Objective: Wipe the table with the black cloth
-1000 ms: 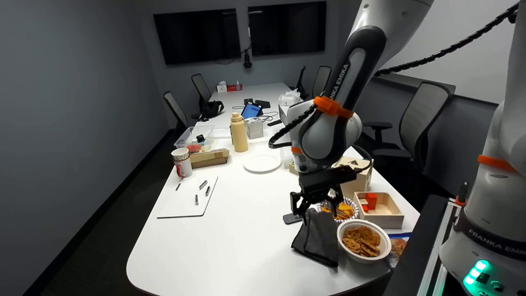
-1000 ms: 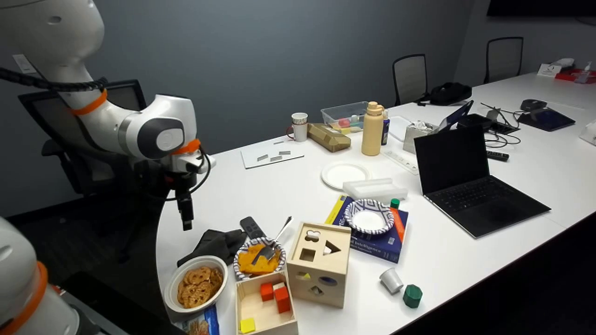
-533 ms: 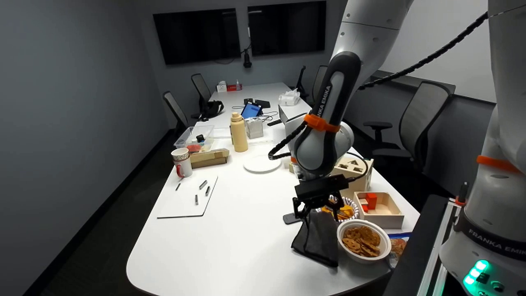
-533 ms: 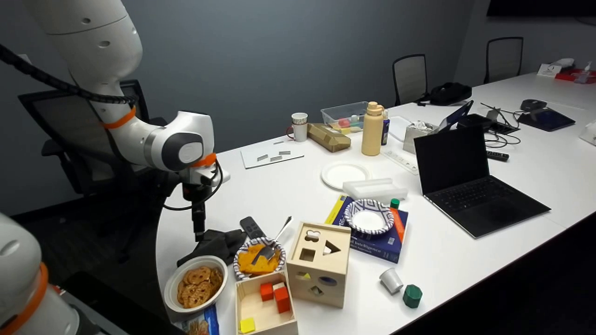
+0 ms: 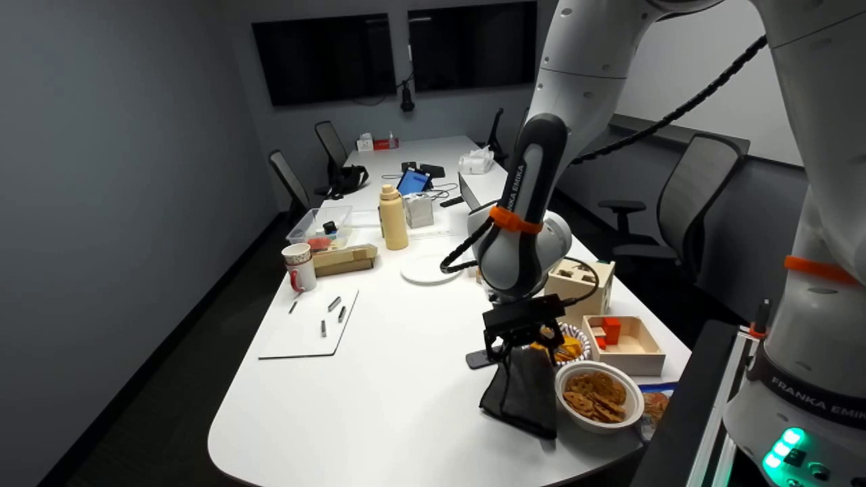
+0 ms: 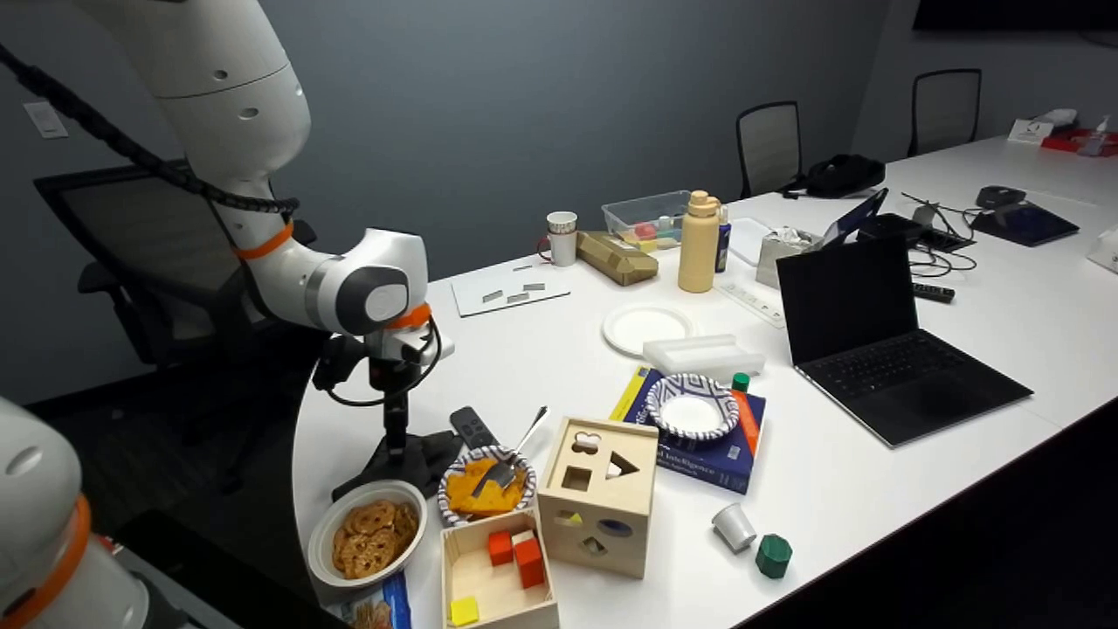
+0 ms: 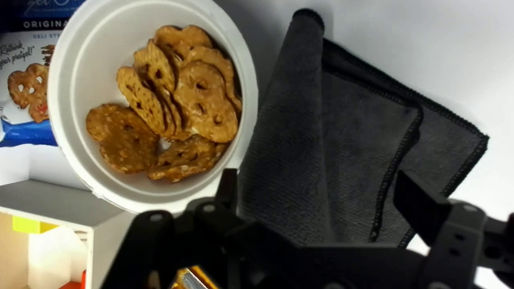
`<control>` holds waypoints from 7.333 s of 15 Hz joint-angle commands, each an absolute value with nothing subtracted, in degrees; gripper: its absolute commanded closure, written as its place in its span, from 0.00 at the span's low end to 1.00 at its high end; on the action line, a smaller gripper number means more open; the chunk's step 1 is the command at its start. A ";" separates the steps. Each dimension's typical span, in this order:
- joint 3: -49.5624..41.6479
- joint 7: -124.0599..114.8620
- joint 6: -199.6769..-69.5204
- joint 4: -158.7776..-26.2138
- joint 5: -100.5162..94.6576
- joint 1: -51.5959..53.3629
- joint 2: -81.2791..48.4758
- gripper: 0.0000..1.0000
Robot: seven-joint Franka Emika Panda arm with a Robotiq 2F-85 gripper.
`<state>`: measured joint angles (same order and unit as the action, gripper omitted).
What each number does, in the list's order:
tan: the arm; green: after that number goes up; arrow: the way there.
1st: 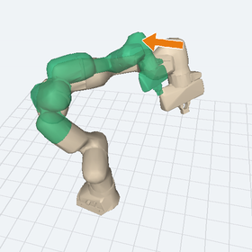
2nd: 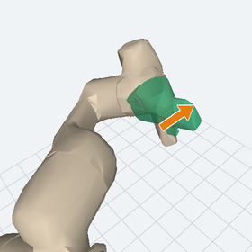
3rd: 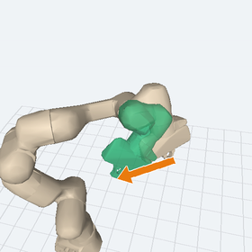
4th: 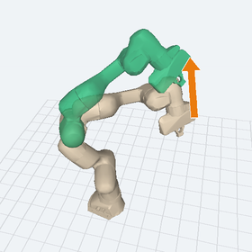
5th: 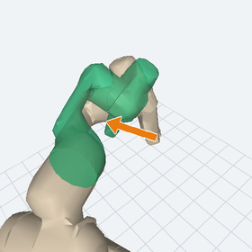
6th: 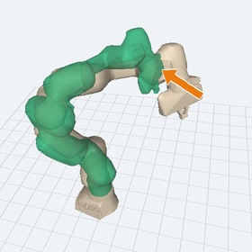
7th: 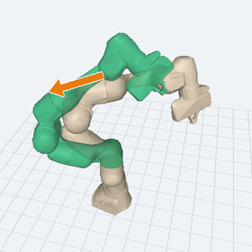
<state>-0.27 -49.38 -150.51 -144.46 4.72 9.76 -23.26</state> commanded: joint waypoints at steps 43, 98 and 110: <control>-12.29 -51.71 -155.12 -115.69 -5.35 12.15 -39.80 0.99; -11.82 -55.31 -127.98 -99.04 12.09 4.68 -53.58 0.99; -10.10 -56.82 -132.33 -87.03 6.22 4.03 -59.10 0.99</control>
